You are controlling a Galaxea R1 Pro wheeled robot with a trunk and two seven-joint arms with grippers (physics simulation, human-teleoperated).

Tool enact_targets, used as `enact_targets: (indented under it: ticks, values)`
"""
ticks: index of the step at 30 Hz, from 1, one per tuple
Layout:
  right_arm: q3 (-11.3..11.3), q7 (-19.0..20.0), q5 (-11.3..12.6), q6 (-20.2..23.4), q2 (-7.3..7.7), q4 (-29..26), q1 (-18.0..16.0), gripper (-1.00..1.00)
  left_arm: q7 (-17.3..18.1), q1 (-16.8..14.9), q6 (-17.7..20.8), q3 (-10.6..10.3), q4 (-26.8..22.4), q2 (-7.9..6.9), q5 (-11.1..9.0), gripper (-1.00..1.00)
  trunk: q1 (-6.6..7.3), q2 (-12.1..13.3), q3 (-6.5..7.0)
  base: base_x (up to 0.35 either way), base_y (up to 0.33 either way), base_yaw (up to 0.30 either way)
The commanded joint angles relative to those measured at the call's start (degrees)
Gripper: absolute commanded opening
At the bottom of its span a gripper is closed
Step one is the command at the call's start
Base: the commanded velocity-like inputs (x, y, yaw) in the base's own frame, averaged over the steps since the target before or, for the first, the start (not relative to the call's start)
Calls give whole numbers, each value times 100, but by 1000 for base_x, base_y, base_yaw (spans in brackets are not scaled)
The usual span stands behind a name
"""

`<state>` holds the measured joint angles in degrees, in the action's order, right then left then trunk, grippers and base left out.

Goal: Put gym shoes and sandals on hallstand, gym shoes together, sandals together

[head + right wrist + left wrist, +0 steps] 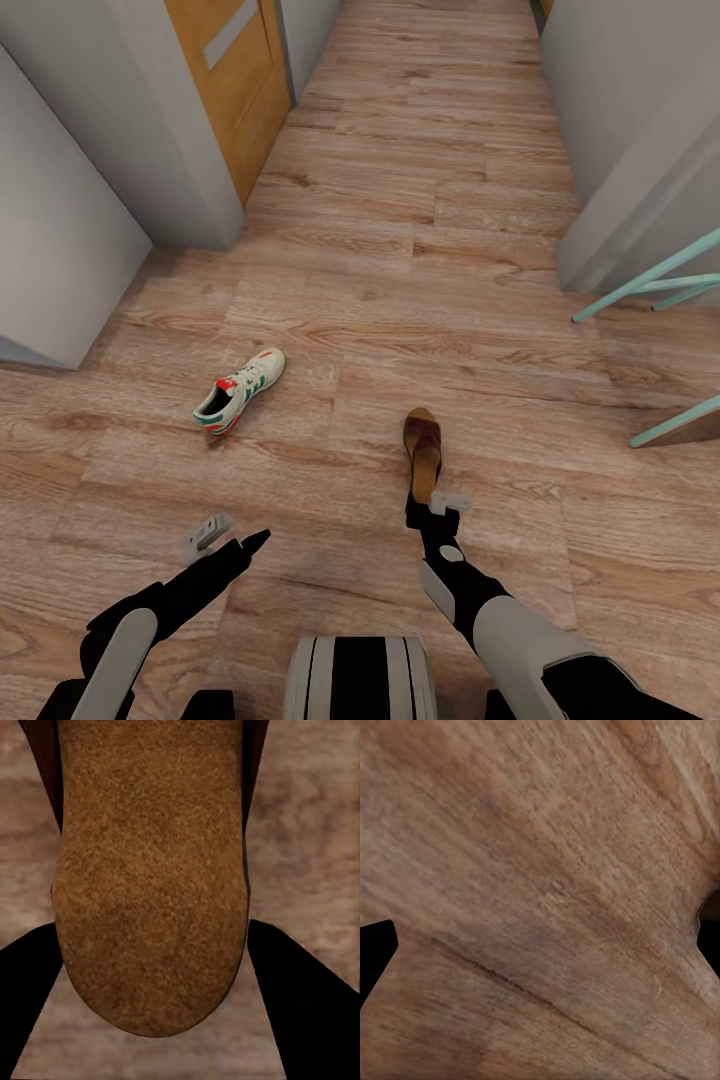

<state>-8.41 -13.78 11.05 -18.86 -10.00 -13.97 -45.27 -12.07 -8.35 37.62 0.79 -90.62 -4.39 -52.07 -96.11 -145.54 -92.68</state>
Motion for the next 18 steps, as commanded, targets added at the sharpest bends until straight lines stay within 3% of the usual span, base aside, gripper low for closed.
enact_targets:
  ticks: [1,18]
  values:
    - [2,2,11,-3,0,-14,0,-100,-1,0,0,0,0,0,1,100,0,0,0,0,0,0]
    - [5,0,11,-1,0,-105,6,-100,3,44,-26,0,-19,-4,4,100,5,3,44,0,0,0]
